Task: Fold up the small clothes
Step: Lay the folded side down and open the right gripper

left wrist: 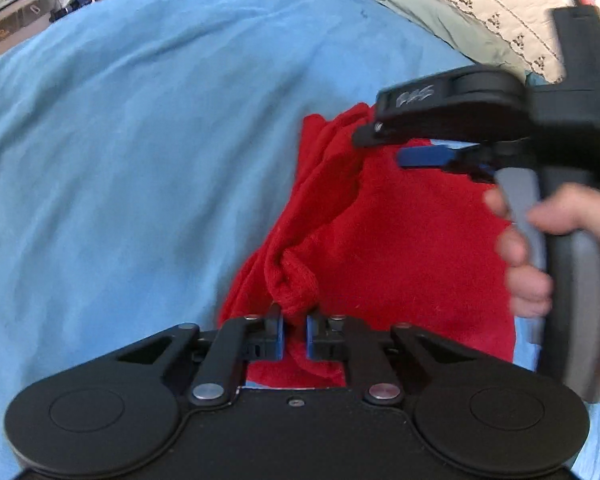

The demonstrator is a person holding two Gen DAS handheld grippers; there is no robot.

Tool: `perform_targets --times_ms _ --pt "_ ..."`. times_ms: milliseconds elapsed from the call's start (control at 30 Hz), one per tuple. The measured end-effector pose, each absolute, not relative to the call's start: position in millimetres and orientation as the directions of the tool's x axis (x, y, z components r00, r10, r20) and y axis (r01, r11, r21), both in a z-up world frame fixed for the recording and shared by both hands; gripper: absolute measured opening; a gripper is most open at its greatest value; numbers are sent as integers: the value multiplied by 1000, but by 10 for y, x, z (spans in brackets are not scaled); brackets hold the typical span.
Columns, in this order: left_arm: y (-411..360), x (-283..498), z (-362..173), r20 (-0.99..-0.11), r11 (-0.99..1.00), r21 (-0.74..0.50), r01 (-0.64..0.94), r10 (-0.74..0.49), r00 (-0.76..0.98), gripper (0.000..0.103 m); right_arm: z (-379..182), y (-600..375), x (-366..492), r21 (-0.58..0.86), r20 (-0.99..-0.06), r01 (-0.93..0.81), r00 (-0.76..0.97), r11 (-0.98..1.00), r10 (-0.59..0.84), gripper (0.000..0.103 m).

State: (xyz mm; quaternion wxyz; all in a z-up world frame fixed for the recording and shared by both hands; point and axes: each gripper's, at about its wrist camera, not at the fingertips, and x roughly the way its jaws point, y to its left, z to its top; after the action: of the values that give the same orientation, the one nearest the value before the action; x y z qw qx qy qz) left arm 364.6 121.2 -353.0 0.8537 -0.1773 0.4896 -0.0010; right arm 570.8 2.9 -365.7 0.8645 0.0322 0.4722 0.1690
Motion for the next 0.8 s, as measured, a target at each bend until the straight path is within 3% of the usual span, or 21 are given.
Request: perform_targets --times_ms 133,400,467,533,567,600,633,667,733,800 --pt "1197 3605 -3490 -828 943 -295 -152 -173 533 8 -3730 76 5686 135 -817 -242 522 961 246 24" --pt "1322 3443 -3538 -836 944 -278 -176 -148 528 7 -3644 150 5649 206 -804 -293 494 933 333 22" --pt "1386 3467 -3630 -839 934 -302 -191 -165 518 13 -3760 107 5681 241 -811 -276 470 930 349 23" --pt "1440 3502 -3617 -835 925 -328 -193 -189 517 18 -3774 27 5686 282 -797 -271 468 920 382 31" --pt "1453 3504 -3574 -830 923 -336 -189 -195 523 32 -3732 -36 5668 305 -787 -270 469 913 401 37" --pt "1461 3484 -3500 -820 925 -334 -181 -191 540 45 -3675 -98 5645 326 -775 -264 475 908 417 57" --pt "1448 3433 -3393 -809 937 -304 -173 -158 566 72 -3600 -194 5580 343 -757 -256 494 904 427 74" --pt "1434 3388 -3281 -795 949 -269 -162 -123 594 84 -3525 -286 5497 347 -740 -250 519 904 428 78" --pt "1393 3302 -3042 -751 969 -229 -97 -112 651 89 -3350 -537 5267 331 -723 -249 554 910 414 80" --pt "1351 3278 -2885 -728 969 -247 -10 -179 662 89 -3234 -780 4991 288 -733 -244 566 926 377 82"
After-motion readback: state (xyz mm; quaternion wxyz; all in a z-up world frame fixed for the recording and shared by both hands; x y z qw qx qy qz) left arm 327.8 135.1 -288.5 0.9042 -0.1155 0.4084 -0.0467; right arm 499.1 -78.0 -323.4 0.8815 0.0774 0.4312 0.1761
